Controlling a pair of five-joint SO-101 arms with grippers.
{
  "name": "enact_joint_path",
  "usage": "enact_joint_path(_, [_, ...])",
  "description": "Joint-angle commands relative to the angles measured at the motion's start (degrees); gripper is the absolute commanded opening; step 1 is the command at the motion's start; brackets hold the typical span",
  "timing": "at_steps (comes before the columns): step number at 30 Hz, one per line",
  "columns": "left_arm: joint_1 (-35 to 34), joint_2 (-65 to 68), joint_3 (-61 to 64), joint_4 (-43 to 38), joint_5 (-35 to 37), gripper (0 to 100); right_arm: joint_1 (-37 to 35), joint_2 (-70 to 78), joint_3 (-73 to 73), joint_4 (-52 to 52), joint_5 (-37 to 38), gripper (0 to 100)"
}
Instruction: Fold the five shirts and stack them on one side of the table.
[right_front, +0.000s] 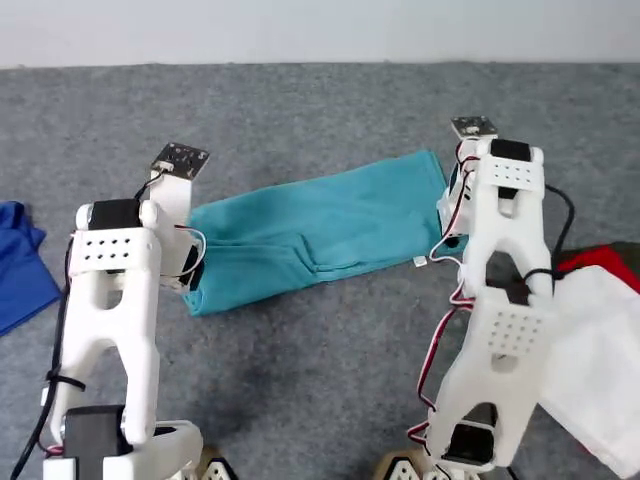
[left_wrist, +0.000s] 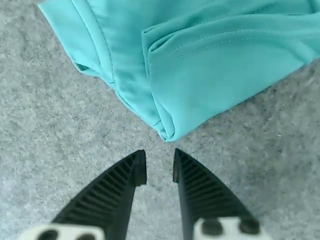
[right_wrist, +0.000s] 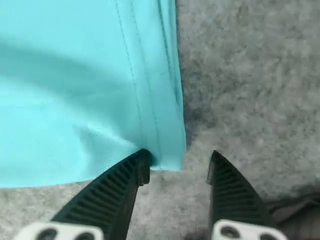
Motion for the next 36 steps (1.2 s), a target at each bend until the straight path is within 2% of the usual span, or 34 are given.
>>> enact_joint_path(1, [0.4, -0.4, -0.3, 0.4, -0.6, 10, 0.6, 2.7, -5.5, 1.6, -0.2, 19.2])
enact_joint_path(12, [0.4, -0.4, -0.2, 0.4, -0.6, 10, -2.7, 5.5, -6.8, 1.6, 0.0, 0.9])
enact_joint_path(23, [-0.4, -0.9, -0.7, -1.0, -0.3, 10, -4.1, 0.4, -6.9, 2.2, 0.0, 1.0])
enact_joint_path(28, [-5.3, -0.9, -0.7, -1.1, -0.3, 10, -9.0, -6.7, -6.9, 3.9, 0.0, 1.0])
enact_joint_path(36, [-20.0, -0.4, -0.5, -1.8, -0.5, 10, -24.6, -11.5, -6.9, 3.5, 0.1, 1.0])
